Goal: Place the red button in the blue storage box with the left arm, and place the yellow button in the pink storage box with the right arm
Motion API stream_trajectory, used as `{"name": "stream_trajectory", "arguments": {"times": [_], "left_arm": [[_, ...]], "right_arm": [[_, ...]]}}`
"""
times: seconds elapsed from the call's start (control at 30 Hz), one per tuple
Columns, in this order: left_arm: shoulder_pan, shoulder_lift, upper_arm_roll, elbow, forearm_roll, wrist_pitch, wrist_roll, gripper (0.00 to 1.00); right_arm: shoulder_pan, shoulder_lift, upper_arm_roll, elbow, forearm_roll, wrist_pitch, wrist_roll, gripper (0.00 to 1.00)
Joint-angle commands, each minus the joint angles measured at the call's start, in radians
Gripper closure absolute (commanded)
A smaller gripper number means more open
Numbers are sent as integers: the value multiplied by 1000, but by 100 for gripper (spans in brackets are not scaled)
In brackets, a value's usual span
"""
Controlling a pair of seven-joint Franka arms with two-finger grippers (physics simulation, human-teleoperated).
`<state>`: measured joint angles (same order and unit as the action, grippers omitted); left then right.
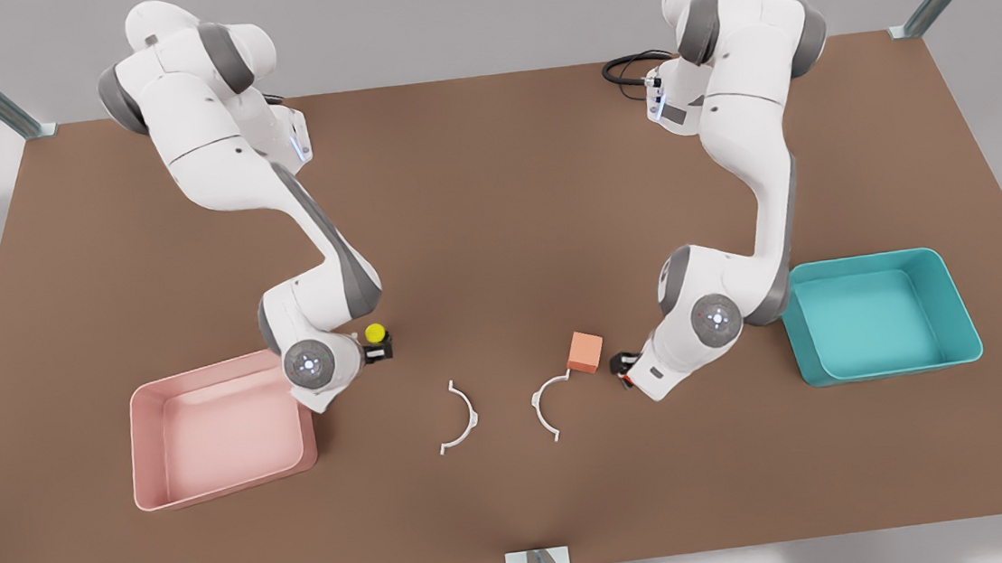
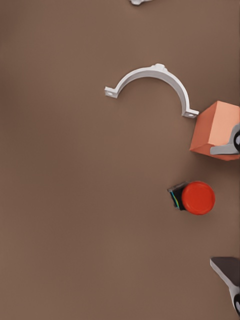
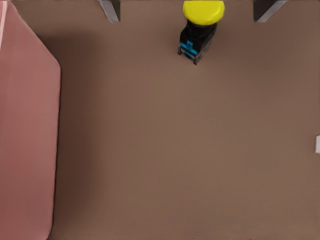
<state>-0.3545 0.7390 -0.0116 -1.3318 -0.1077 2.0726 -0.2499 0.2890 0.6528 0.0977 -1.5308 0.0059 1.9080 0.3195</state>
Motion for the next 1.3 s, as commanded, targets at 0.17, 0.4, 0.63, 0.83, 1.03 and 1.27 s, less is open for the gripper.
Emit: {"name": "stream_trajectory", "arguments": {"times": [0.17, 0.4, 0.63, 0.83, 1.03, 1.27], "left_arm": [[-7, 65, 1, -27, -3, 109, -108, 0], [-24, 69, 1, -89, -6, 107, -111, 0], [-32, 74, 1, -95, -3, 109, -114, 30], [-29, 80, 1, -93, -3, 110, -114, 43], [-14, 83, 1, -86, -1, 119, -112, 49], [66, -24, 2, -89, -3, 38, 7, 51]], "right_arm": [[13, 79, 2, -98, -7, 427, 566, 0], [12, -42, 2, -272, -7, 487, 575, 0], [9, -119, 31, -433, -7, 551, 616, 0], [9, -134, 54, -509, -7, 622, 748, 0], [6, -134, 53, -535, -7, 623, 793, 0], [-14, -134, 54, -545, -7, 651, 794, 7]]}}
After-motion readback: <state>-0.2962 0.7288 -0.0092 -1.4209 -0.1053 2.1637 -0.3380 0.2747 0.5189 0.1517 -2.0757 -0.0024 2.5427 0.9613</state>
